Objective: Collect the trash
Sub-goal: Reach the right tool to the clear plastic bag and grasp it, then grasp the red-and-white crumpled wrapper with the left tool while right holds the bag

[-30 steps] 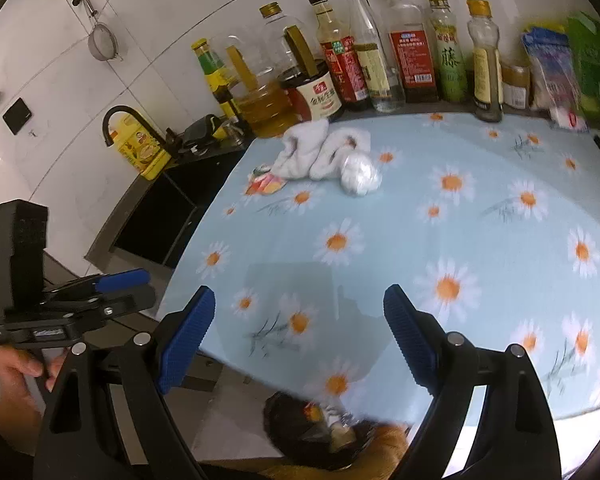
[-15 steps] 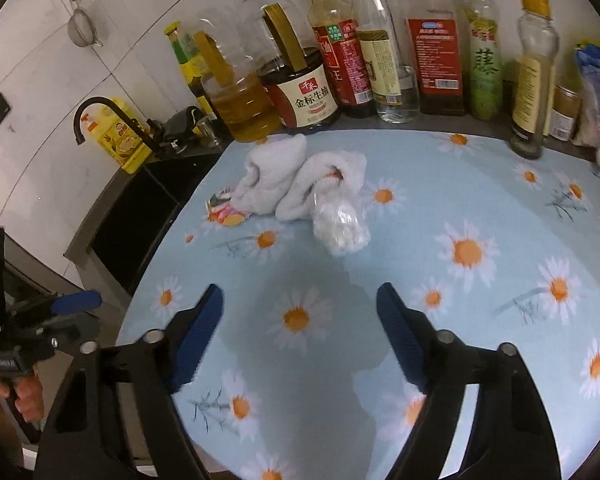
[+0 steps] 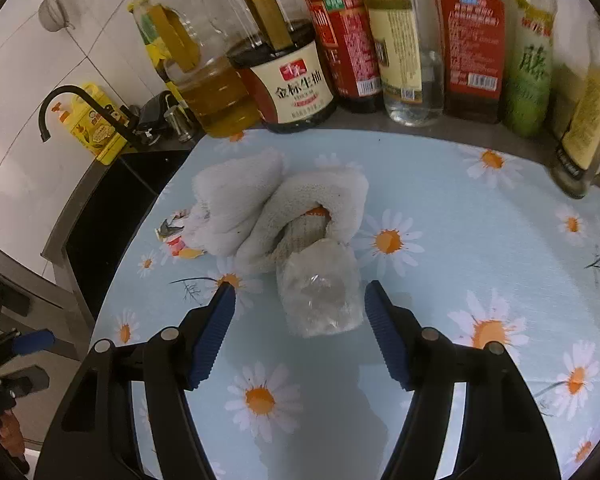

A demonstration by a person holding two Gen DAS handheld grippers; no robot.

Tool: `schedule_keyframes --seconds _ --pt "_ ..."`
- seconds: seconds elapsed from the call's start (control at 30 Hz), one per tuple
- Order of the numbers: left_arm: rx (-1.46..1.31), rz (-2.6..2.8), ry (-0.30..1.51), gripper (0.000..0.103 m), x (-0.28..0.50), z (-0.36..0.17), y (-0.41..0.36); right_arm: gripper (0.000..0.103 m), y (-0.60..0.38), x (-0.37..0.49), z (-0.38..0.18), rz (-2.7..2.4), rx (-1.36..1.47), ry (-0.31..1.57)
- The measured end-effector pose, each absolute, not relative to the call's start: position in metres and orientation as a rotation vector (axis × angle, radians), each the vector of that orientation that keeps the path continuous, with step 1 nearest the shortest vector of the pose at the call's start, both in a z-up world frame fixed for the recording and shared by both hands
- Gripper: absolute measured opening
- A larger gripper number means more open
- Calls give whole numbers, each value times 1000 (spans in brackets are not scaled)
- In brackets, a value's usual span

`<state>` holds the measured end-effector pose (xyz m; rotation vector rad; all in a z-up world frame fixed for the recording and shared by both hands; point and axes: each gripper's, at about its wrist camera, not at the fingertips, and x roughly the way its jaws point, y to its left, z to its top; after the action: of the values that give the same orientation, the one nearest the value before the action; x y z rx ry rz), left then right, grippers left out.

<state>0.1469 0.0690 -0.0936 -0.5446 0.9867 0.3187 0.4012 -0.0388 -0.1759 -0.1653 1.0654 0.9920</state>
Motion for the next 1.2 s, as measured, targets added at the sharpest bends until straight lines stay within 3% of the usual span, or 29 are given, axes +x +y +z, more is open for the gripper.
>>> schedule_keyframes --seconds 0.37,1.2 --pt "-549 342 1004 67 151 -98 65 50 -27 409 -190 993 -211 1081" --pt "-481 336 1027 67 178 -95 66 49 -63 394 -175 1029 -141 1075"
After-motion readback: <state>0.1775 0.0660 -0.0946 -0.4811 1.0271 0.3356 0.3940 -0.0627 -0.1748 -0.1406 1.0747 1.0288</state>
